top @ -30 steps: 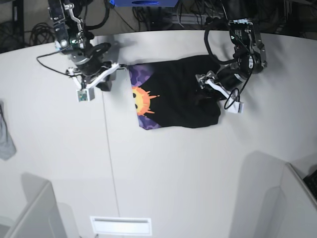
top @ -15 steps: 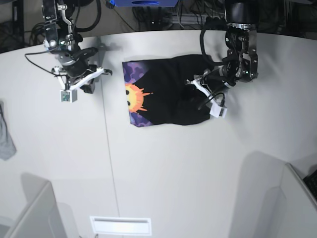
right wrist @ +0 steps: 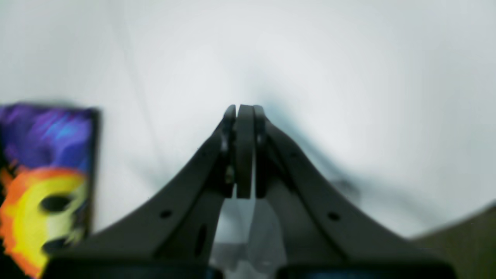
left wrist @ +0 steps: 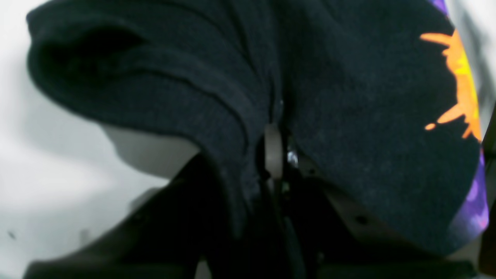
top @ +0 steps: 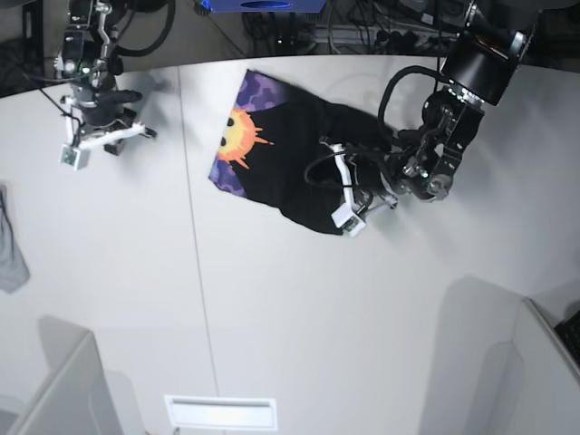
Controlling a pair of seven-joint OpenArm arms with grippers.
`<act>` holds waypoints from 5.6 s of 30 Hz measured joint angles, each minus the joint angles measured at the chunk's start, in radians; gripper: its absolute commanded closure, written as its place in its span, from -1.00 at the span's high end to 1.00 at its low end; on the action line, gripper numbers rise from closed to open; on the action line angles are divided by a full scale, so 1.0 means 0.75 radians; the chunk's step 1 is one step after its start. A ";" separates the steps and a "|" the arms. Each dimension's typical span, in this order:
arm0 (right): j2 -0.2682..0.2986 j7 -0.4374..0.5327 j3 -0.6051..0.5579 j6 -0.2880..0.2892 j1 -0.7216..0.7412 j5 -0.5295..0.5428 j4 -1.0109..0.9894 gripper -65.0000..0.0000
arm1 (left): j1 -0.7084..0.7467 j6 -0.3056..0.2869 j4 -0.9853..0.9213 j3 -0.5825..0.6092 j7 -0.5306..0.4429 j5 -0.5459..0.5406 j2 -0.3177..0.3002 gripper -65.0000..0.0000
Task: Fold the T-shirt properly
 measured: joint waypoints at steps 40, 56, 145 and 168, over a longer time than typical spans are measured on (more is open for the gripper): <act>-0.281 -0.012 0.234 0.001 -0.124 -0.006 0.000 -1.00 | -0.436 -0.445 0.010 0.752 -0.354 0.896 -0.002 -1.00; -0.285 -0.013 0.233 0.001 -0.123 -0.005 0.000 -1.00 | -0.432 -0.441 0.003 0.758 -0.333 0.925 0.057 -1.00; -0.019 0.243 0.199 0.438 -0.413 -0.011 0.071 -1.00 | 0.517 -0.476 0.705 -0.787 -0.776 0.939 0.077 -1.00; 0.023 0.173 0.143 0.586 -0.922 -0.014 0.078 -1.00 | 1.405 -0.460 0.433 -1.011 -1.084 0.924 0.061 -1.00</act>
